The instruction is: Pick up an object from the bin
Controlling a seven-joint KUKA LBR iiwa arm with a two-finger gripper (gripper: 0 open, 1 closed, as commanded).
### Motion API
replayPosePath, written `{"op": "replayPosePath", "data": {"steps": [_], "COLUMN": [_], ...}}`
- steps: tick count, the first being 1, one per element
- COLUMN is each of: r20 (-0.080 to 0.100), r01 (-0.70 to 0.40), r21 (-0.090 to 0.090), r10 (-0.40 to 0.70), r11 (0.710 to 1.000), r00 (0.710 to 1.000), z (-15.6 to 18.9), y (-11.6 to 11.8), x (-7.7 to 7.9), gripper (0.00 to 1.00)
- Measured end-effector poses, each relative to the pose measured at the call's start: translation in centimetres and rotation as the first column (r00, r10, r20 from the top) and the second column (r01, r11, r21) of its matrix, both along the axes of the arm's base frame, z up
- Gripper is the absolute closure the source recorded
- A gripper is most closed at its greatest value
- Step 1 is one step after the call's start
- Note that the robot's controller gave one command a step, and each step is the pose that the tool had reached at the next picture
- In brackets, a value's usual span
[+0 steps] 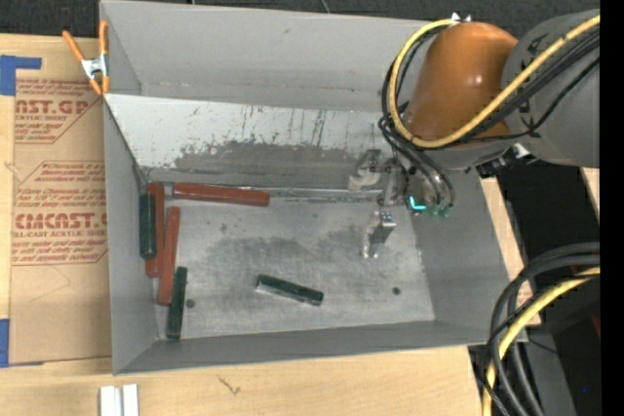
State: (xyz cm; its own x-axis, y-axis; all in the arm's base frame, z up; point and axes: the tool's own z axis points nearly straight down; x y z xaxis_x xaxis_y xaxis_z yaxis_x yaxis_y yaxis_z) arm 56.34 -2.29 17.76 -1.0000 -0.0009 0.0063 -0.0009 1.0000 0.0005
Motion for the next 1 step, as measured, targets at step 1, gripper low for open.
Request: {"op": "replayPosePath", "data": {"steps": [1], "r20": [0.002], "r01": [0.0], "r21": [0.0], "r10": [0.0], "r11": [1.0], "r00": [1.0], "z": [0.22], "y": [0.0], "x": [0.04], "gripper": [0.0]}}
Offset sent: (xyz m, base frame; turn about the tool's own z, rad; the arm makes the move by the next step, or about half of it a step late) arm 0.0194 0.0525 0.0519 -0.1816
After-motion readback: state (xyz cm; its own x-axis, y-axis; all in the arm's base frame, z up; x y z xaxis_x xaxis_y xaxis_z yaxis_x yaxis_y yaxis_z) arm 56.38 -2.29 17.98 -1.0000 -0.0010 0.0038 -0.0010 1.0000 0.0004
